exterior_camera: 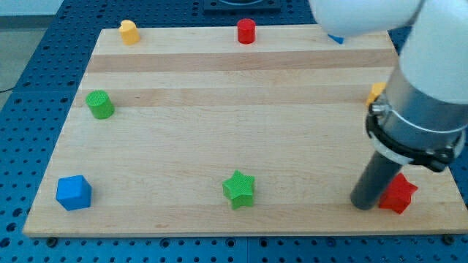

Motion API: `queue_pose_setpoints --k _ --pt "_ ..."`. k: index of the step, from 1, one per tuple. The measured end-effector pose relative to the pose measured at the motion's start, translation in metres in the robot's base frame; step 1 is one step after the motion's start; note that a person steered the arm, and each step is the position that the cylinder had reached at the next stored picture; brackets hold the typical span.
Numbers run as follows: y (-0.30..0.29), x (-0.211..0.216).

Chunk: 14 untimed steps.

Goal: Slide the yellow hexagon down a bit

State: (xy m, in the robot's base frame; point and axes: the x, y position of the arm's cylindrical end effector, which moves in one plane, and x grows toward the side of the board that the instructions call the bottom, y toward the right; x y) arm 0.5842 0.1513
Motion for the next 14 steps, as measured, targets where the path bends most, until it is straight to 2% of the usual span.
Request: queue_pose_setpoints --k 2,4,5,7,14 --pt "0.027 -0.095" --pt "0.101 -0.113" --pt "0.113 -0.154" --pt "0.126 -0.193" --pt "0.100 -0.194"
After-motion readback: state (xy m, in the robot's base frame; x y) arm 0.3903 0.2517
